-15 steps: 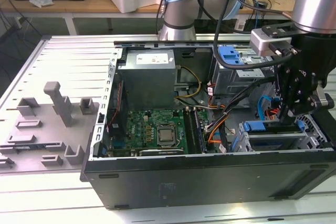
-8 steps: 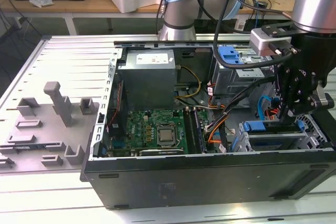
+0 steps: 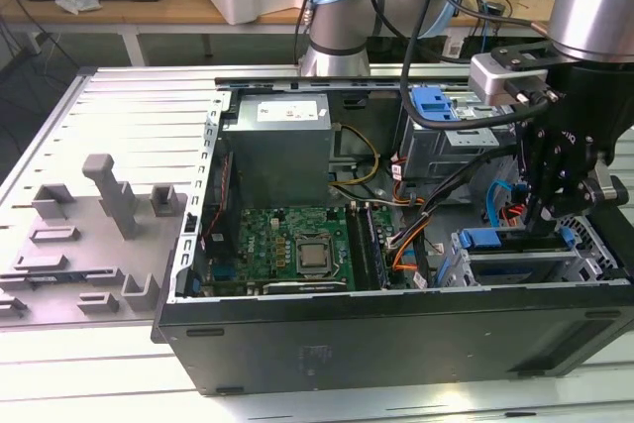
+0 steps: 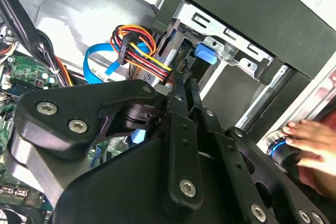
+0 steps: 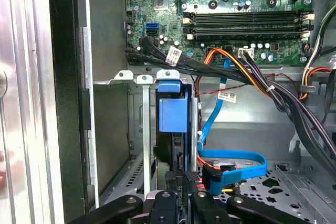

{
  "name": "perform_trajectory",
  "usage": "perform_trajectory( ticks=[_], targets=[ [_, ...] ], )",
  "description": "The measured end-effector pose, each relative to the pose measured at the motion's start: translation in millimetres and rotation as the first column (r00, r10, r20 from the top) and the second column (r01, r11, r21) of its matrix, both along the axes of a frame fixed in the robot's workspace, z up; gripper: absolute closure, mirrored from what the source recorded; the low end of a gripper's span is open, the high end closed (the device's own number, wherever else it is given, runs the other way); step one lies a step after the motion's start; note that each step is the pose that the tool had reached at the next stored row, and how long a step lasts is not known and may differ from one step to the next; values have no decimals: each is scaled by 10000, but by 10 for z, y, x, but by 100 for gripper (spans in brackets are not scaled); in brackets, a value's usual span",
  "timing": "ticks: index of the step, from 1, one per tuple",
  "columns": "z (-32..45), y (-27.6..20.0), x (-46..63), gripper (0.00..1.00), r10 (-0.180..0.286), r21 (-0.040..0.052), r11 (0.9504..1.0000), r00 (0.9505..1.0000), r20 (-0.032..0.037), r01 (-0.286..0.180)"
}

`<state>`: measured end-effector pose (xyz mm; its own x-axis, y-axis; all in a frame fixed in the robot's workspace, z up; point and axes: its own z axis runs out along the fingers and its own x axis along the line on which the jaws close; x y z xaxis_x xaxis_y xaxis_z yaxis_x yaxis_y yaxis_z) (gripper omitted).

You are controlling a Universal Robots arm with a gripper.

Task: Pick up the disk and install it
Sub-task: 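Insert the first disk wire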

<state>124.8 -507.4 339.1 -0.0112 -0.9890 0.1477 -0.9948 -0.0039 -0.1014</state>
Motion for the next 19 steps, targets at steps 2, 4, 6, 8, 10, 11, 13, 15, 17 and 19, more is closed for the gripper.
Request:
perform_trajectory(
  ticks=[2, 4, 6, 8, 10, 11, 13, 15, 17, 19],
  targets=[
    [0, 0, -1, 83, 0, 0, 10000, 10000, 0, 0],
    [0, 0, -1, 83, 0, -1, 10000, 10000, 0, 0],
    [0, 0, -2, 83, 0, -1, 10000, 10000, 0, 0],
    [1, -30, -4, 83, -2, 218, 9998, 10000, -2, 2],
    [5, -99, 8, 83, -1, 648, 9979, 10000, -26, 3],
    [26, -105, 11, 83, 1, 681, 9977, 10000, -27, 1],
    [55, -116, 15, 83, -2, 694, 9976, 10000, -28, 3],
    [55, -117, 15, 83, -1, 721, 9974, 10000, -28, 3],
    [55, -117, 15, 83, -1, 723, 9974, 10000, -28, 3],
    [55, -117, 15, 83, -1, 723, 9974, 10000, -28, 3]
  ],
)
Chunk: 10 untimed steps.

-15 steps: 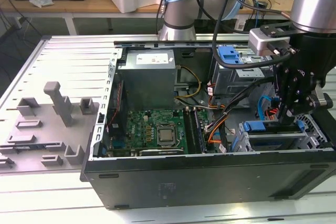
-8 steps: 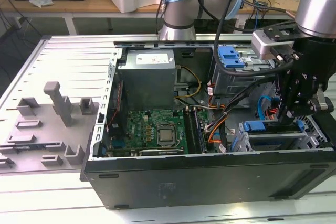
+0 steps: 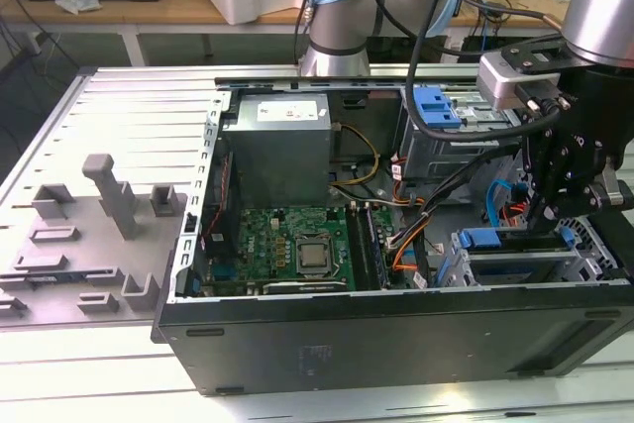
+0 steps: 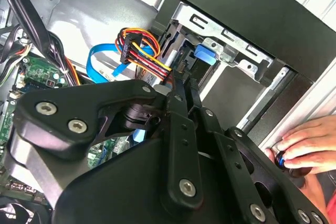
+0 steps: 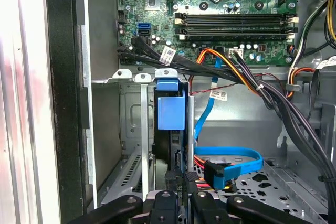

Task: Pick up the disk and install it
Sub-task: 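Insert the first disk wire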

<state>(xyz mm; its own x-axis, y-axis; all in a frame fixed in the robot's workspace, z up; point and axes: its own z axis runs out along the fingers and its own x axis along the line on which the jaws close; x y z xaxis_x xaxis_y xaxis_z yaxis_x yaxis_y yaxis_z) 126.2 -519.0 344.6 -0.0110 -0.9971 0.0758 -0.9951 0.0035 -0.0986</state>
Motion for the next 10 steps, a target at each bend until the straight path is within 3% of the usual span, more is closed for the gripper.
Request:
perform_trajectory(
  ticks=[10],
  targets=[
    [0, 8, 2, 83, 103, 0, 9999, 9999, 0, -103]
  ],
)
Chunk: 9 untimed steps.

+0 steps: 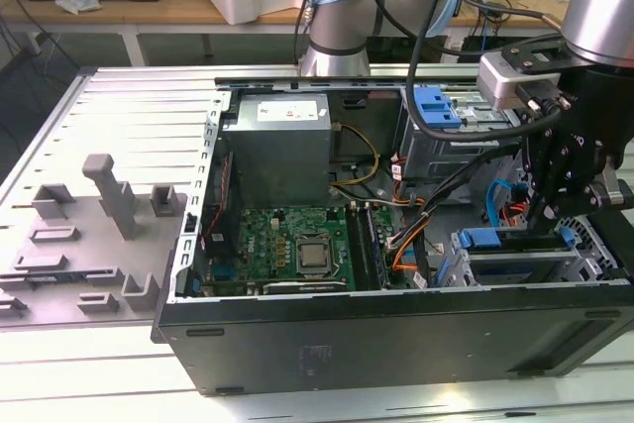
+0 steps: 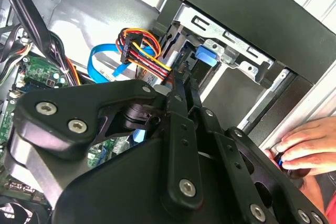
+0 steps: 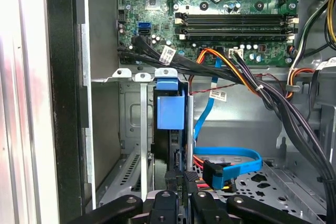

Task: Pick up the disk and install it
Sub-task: 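Insert the first disk wire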

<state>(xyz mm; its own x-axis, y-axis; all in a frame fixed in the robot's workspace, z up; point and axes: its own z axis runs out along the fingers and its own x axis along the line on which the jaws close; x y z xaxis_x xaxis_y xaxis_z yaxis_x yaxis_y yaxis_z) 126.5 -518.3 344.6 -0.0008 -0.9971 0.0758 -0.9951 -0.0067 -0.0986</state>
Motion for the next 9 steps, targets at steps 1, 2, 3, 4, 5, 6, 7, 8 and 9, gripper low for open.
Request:
perform_trajectory(
  ticks=[1, 2, 3, 4, 5, 6, 7, 8, 9],
  targets=[
    [1, 0, 0, 83, 13, -1, 10000, 10000, 0, -13],
    [0, 1, 0, 83, 19, 0, 10000, 10000, 0, -19],
    [0, 1, 0, 83, 21, 0, 10000, 10000, 0, -21],
    [0, 1, 0, 83, 21, 0, 10000, 10000, 0, -21],
    [0, 1, 0, 83, 21, 0, 10000, 10000, 0, -21],
    [0, 1, 0, 83, 20, 0, 10000, 10000, 0, -20],
    [0, 1, 5, 83, 20, 1, 10000, 10000, 1, -20],
    [0, 1, 8, 83, 21, 0, 10000, 10000, 0, -21],
    [0, 1, 9, 83, 20, 0, 10000, 10000, 0, -20]
  ],
)
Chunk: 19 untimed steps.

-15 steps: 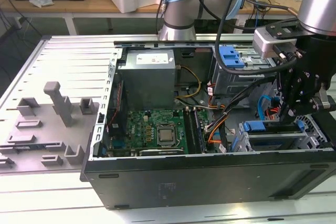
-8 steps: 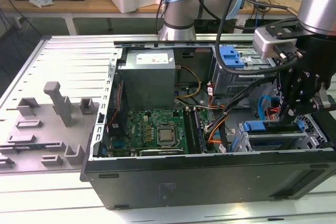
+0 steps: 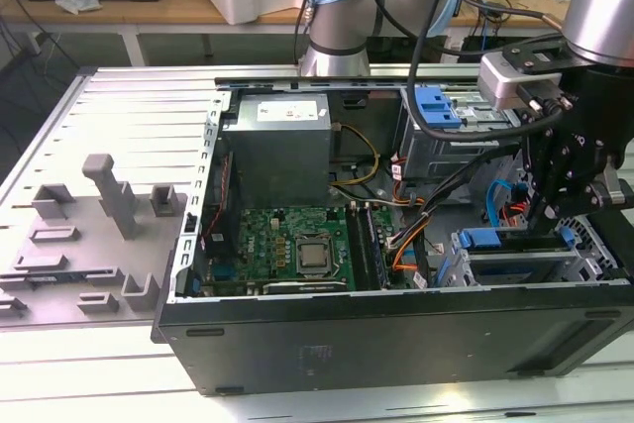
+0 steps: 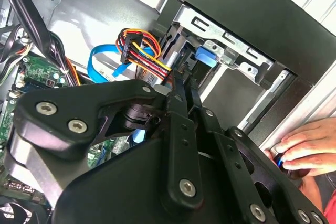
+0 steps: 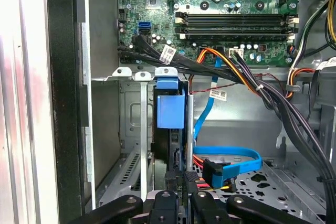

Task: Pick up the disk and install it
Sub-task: 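Insert the first disk wire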

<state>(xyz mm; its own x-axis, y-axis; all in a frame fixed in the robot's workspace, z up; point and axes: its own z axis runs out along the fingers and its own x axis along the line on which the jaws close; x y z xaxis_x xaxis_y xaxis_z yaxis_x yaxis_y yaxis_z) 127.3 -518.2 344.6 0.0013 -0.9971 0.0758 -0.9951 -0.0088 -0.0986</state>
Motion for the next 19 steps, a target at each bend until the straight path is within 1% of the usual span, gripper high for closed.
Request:
perform_trajectory(
  ticks=[2, 19],
  targets=[
    [-15, 0, 1, 83, 0, 0, 10000, 10000, 0, 0],
    [-60, 0, 1, 83, 0, -1, 10000, 10000, 0, 0]
  ],
)
